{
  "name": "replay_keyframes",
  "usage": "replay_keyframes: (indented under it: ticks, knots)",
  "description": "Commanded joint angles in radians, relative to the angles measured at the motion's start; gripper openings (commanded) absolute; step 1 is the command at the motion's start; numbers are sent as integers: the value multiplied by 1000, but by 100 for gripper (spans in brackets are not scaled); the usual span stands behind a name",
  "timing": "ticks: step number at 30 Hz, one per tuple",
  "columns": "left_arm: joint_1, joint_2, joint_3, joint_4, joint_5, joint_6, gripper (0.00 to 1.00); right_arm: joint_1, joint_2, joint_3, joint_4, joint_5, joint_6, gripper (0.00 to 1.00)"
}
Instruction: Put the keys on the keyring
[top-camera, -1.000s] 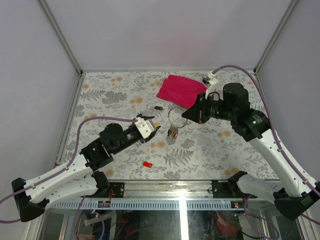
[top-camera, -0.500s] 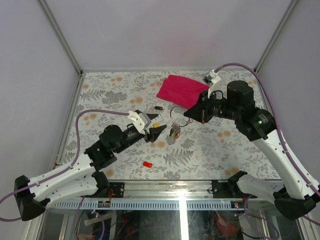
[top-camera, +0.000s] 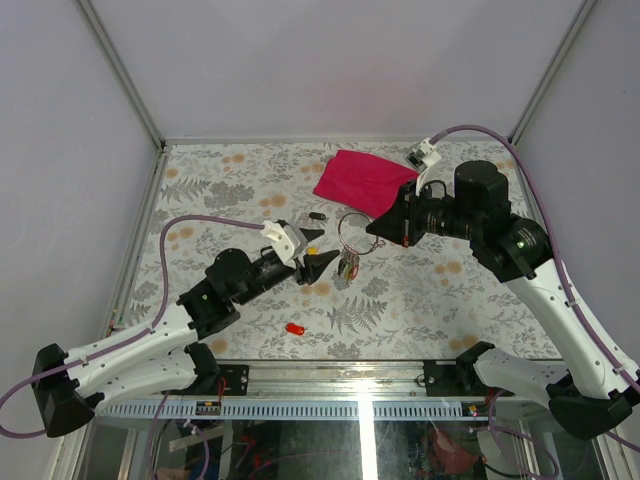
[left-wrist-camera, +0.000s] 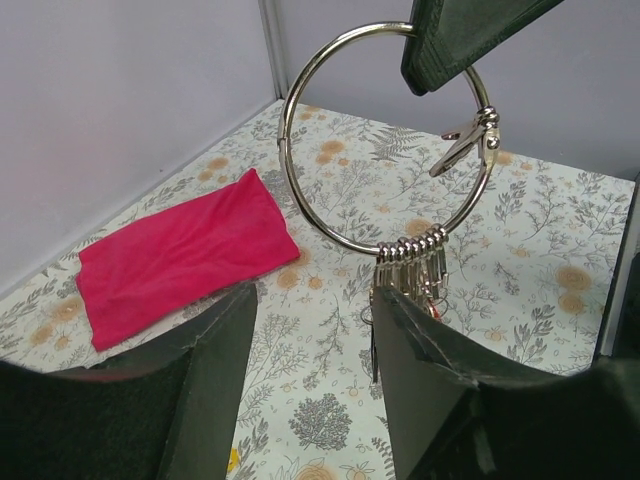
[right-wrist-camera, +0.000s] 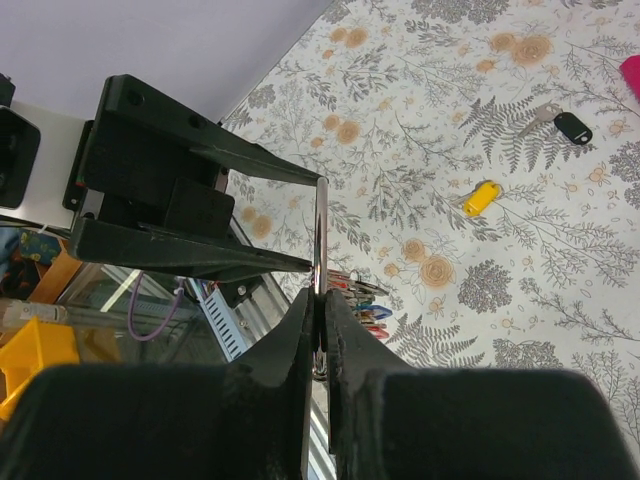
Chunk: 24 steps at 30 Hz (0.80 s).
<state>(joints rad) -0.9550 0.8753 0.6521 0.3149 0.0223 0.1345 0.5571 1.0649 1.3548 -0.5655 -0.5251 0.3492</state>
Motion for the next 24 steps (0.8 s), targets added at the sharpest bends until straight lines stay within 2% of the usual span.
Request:
replay_keyframes:
  ticks: [1, 15, 24]
  knots:
    - [0, 1, -15, 95, 17, -9, 50, 0, -4, 55, 83, -42, 26, 0]
    - [-1, 28, -14, 98, 42, -19, 47, 0, -6, 52, 99, -51, 43, 0]
    - [-4, 39, -9, 113, 17, -9, 39, 0, -5, 43, 108, -65, 51, 0]
